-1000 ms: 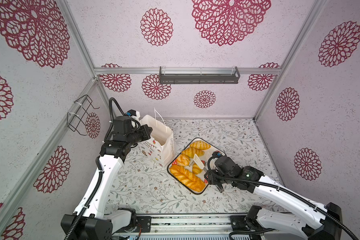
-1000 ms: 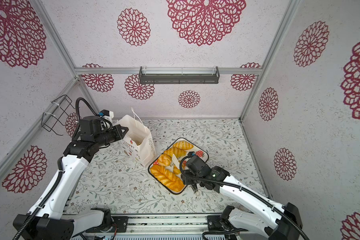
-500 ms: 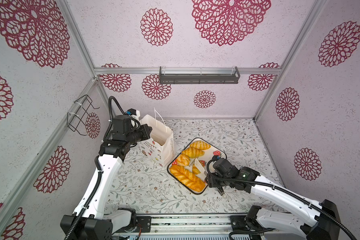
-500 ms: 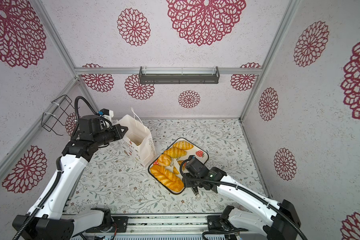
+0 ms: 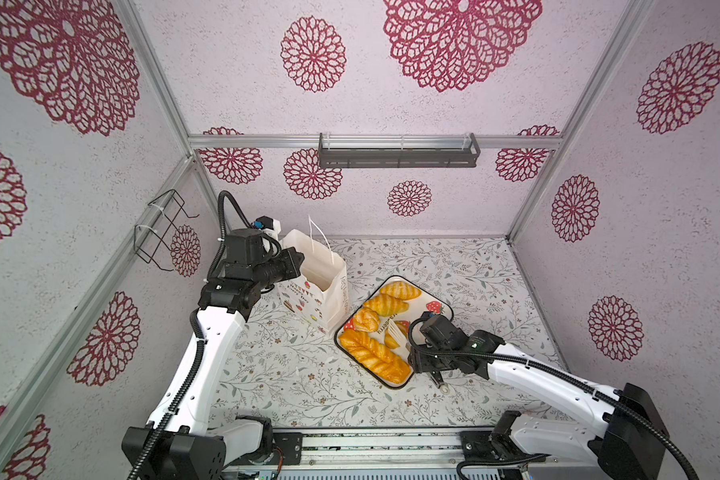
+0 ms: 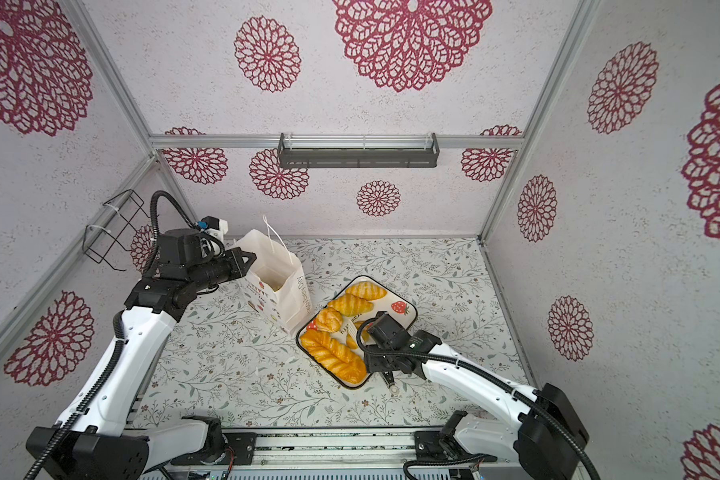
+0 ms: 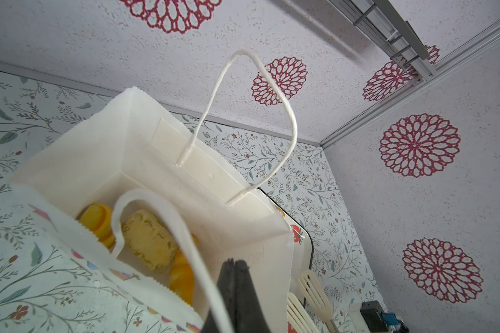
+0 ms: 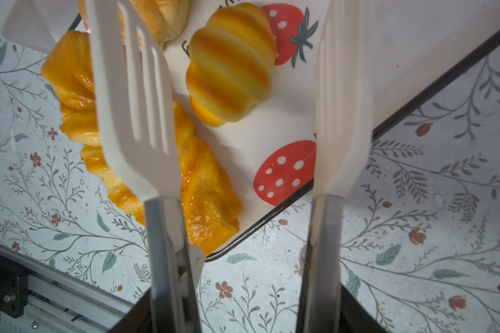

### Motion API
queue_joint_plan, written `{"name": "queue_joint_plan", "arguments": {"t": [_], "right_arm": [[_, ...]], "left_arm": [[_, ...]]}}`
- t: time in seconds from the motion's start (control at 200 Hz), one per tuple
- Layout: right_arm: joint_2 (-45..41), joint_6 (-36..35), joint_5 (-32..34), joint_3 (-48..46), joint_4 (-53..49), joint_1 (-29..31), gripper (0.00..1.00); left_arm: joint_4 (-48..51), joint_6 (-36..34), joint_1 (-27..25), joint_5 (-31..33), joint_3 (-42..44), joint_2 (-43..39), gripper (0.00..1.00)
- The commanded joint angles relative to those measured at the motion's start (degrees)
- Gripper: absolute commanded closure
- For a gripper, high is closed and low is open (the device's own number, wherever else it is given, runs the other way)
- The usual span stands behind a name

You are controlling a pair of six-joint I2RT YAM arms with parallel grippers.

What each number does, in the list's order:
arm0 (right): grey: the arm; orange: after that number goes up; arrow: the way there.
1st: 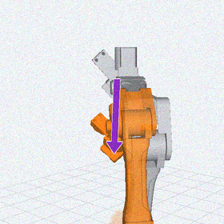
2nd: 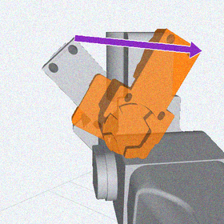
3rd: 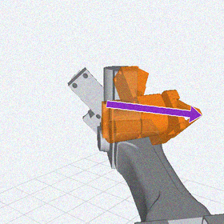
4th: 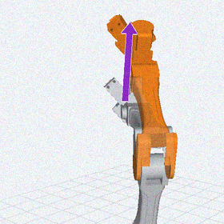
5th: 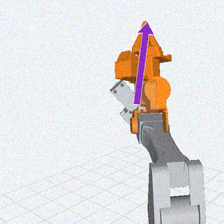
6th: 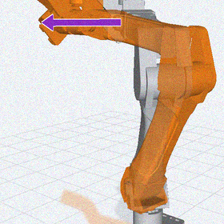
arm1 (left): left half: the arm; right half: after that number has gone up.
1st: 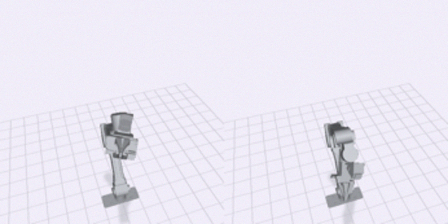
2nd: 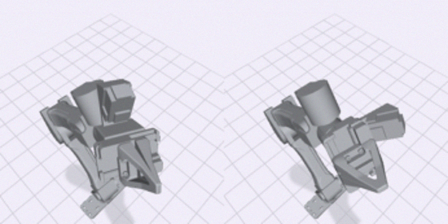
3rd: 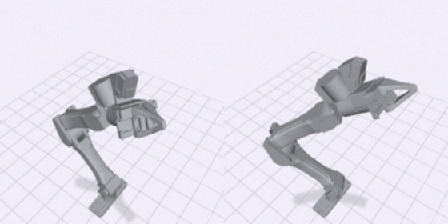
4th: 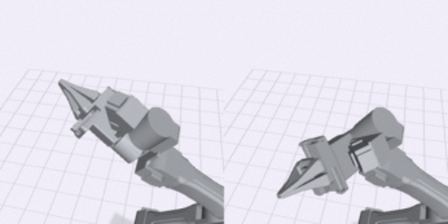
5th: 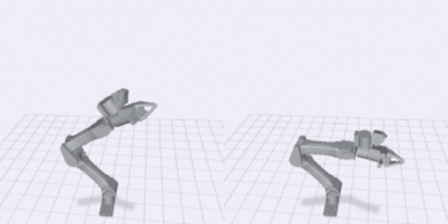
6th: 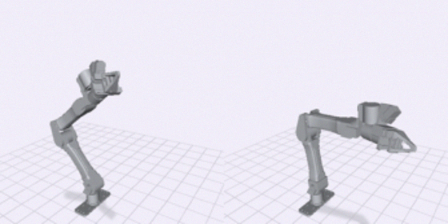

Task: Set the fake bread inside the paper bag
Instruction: 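Lower the right tongs onto a striped roll on the tray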

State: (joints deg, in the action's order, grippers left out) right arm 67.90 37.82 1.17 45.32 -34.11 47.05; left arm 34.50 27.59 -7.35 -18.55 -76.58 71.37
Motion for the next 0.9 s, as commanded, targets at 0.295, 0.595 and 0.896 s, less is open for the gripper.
{"name": "queue_joint_plan", "arguments": {"t": [0.295,0.595,0.896], "right_arm": [[4.91,-3.8,-3.72,1.66,6.01,-1.24,0.4],[6.97,-4.18,-4.36,1.2,7.97,-1.78,0.41],[7.79,-4.7,-4.43,0.64,8.36,-1.96,0.45]], "left_arm": [[-0.88,-0.59,1.03,0.18,-1.33,0.87,1.0],[-0.83,-0.59,1.27,0.18,-1.37,1.13,1.0],[-1.11,-0.28,1.55,-0.1,-1.46,1.66,1.0]]}}
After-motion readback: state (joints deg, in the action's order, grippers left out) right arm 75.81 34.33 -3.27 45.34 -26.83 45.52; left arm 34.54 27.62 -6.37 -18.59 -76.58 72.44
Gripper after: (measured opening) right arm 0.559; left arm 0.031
